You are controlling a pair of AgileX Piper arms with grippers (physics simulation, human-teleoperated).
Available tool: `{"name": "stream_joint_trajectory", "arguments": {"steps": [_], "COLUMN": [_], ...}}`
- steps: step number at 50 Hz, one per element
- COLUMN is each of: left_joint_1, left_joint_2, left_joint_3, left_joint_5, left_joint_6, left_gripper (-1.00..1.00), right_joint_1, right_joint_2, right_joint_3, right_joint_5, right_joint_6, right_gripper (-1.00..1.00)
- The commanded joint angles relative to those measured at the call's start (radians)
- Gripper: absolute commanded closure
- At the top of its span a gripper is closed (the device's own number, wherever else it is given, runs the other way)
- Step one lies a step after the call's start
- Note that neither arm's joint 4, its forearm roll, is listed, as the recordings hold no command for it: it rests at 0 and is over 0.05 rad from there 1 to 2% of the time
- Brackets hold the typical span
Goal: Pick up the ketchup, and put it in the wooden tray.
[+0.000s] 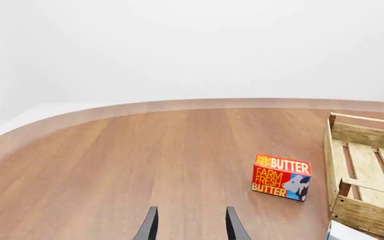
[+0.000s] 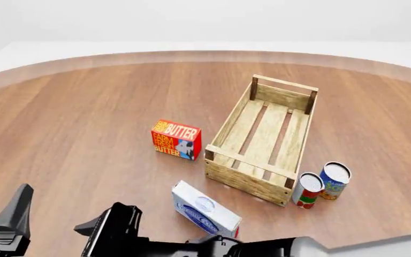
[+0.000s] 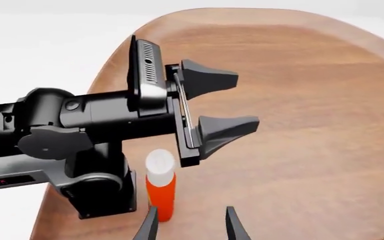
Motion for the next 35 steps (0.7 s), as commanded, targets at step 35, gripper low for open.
{"name": "stream_joint_trajectory", "arguments": {"steps": [35], "left_joint_1": [0.000], "left_joint_2": [0.000], "left_joint_3": [0.000], "left_joint_5": [0.000], "left_joint_6": [0.000], "left_gripper": [-1.00], "right_joint_1": [0.076], "right_joint_2": [0.321], "right_joint_3": [-0.159], "right_joint_5": [-0.061], "right_joint_6": [0.071], "right_gripper": [-1.00]}}
